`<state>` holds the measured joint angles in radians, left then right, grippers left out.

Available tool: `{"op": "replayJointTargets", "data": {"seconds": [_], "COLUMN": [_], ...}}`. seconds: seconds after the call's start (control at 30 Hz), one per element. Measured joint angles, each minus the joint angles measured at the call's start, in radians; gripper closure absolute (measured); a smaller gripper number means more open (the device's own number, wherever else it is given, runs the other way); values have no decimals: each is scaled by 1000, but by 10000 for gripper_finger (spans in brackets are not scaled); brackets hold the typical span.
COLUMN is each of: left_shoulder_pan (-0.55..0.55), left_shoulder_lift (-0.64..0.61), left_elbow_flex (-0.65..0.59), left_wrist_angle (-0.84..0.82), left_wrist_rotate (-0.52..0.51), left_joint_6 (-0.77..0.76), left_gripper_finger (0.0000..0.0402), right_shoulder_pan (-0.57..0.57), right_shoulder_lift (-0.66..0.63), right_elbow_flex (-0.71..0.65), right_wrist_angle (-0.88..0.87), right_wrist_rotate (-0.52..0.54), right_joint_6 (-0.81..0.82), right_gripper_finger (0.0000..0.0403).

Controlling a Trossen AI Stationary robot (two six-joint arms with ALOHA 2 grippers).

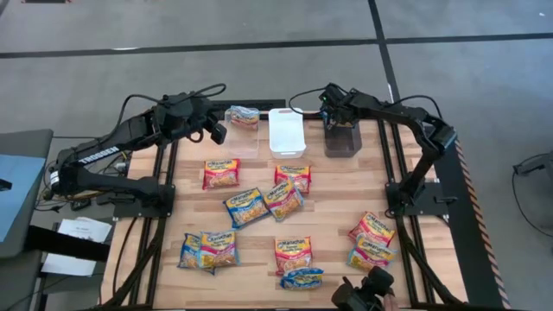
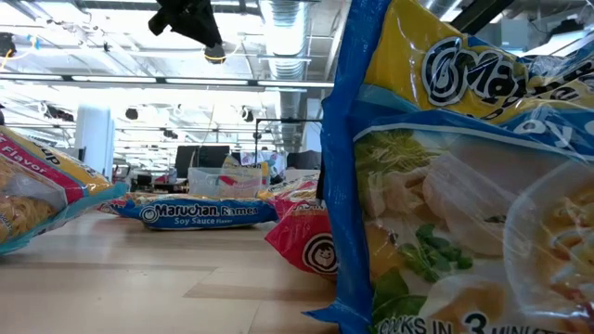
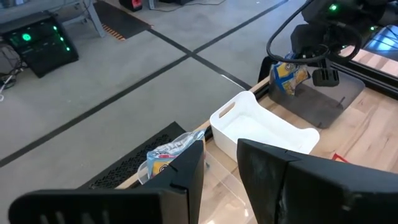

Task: Sort Maruchan noodles
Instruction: Put the blue bag into the black bin, then put the orange bag into the white bin

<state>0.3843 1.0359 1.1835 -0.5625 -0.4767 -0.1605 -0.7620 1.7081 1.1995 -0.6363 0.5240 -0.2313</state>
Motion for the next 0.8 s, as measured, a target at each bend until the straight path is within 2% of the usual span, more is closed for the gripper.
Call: {"op": "replayJointTargets", "data": {"seconds": [0.43,0.6,0.8], "left_shoulder_pan": [0,0,0], "left_shoulder_lift": [0,0,0], "left_elbow_flex": [0,0,0], "left_wrist_angle": [-6,-7,-7], "left_wrist_rotate": [-7,1,-13], "left_joint_6": [45,47,94], "left_gripper_finger": [315,315,315], "right_shoulder_pan": [20,45,71], "right_shoulder_lift": [-2,-2,-3], "right_elbow_flex": [4,56,144], "right_wrist_angle": [-49,-121,-214], "right_wrist_rotate": [23,67,82], "right_joint_6": [43,56,133], "right_gripper_finger": [207,188,186]}}
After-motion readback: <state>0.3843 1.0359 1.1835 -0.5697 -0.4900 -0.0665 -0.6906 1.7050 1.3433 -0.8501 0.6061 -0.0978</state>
